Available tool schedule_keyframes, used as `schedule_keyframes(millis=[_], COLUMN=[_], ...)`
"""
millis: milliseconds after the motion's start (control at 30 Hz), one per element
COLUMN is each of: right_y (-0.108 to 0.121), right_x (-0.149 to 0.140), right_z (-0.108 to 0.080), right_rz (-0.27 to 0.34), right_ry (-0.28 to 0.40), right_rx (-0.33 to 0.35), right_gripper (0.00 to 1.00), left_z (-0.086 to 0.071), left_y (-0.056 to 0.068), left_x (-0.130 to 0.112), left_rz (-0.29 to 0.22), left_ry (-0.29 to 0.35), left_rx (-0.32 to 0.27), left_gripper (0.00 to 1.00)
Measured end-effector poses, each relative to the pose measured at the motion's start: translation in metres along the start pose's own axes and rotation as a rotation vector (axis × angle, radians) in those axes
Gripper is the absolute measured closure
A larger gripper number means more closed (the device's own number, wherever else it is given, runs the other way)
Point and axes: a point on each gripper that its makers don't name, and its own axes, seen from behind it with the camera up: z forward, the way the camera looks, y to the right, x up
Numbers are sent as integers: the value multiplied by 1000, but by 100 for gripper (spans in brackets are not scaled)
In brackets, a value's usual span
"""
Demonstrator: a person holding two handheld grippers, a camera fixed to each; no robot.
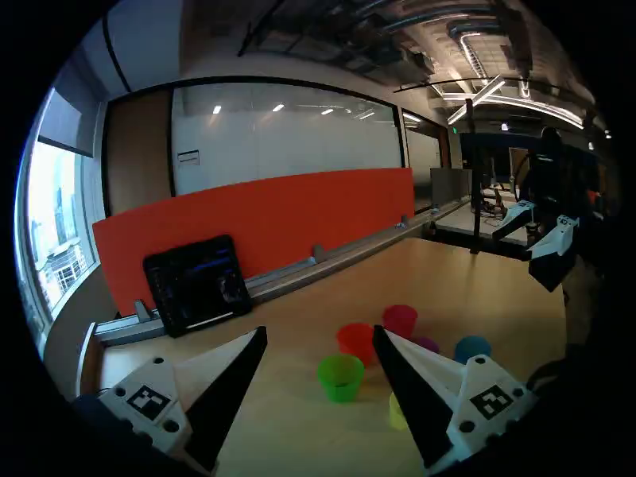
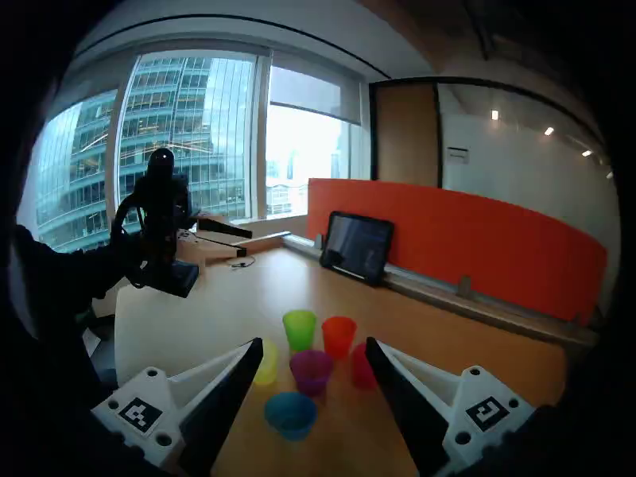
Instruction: Pour water
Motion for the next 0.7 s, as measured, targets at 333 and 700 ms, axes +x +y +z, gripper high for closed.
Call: schedule_keyframes(millis=[333, 700], right_y=[-7, -10], right_x=[-35, -67], right_z=[2, 8], right_rz=[-29, -34], right_ry=[-72, -139], right_rx=[25, 56], right_gripper=[0, 0], left_z=[13, 28], left_y=[11, 18], left_x=[-28, -59], left_rz=[-1, 3], left_ry=[-51, -110], left_rx=[-54, -84], left_gripper=[2, 2])
